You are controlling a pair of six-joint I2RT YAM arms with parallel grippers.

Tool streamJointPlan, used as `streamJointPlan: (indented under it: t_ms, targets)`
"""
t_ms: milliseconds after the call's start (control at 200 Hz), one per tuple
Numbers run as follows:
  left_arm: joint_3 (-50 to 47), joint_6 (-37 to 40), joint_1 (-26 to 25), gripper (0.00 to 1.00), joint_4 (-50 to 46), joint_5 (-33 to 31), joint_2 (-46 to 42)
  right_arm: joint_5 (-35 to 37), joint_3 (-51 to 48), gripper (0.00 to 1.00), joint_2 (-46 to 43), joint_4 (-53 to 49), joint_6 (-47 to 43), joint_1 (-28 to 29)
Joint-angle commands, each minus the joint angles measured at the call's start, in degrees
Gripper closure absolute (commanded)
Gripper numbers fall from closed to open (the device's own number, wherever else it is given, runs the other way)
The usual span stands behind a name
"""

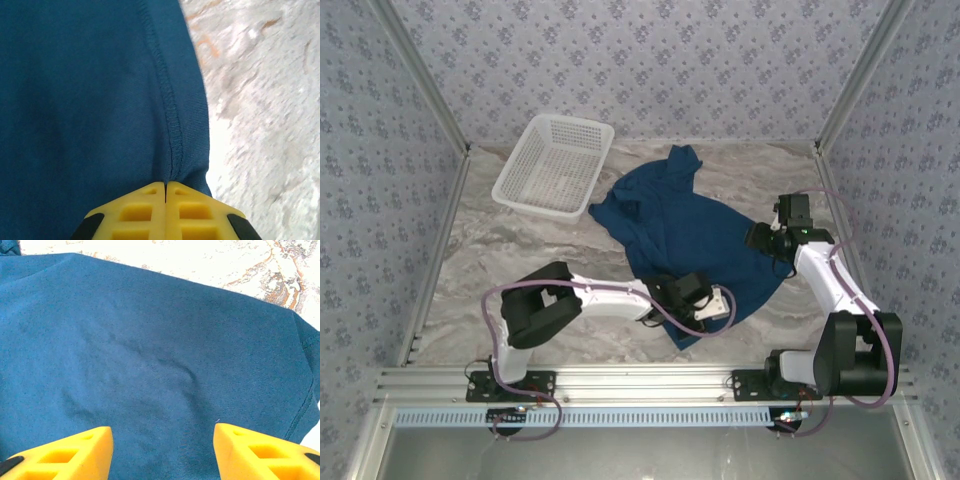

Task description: Fold the inside-out t-shirt

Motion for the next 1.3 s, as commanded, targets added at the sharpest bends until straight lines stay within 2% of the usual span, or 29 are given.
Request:
streamJointPlan:
  t_ms: [0, 315, 490, 655, 1024, 1164, 1294]
  targets:
    - [-6.22, -1.32, 3.62, 1.0, -0.38, 0.33, -7.99, -0.11, 0.27, 0.42, -1.16, -1.26, -1.07, -0.35]
    - [-26.13, -10.58, 16.06, 1.0, 3.04, 1.56, -31.6, 3.26, 0.18, 0.42, 1.29, -2.02, -0.81, 0.51]
    - [-30.87, -14.25, 20.96, 1.0, 1.66, 0.22, -39.41, 5.64, -1.37, 0.42, 3.98, -5.92, 0.03, 1.48]
    - [-31.98, -15.3, 22.09, 1.0, 0.96, -1.17, -43.45, 5.63, -5.63, 0.45, 2.62, -9.51, 5.18, 1.67]
    - [-31.55, -15.13, 22.57, 1.0, 0.48, -2.39, -46.38, 6.18, -12.88, 0.54, -1.2, -15.38, 15.17, 9.43]
    - [-31.71, -15.1, 22.71, 1.0, 0.71, -2.94, -46.68, 5.23, -14.41, 0.57, -1.5, -13.93, 16.93, 11.86]
    - [-31.45, -15.65, 23.05, 1.0, 0.45, -3.62, -47.27, 2.76, -15.78, 0.67, 1.55, -9.84, 16.68, 12.3]
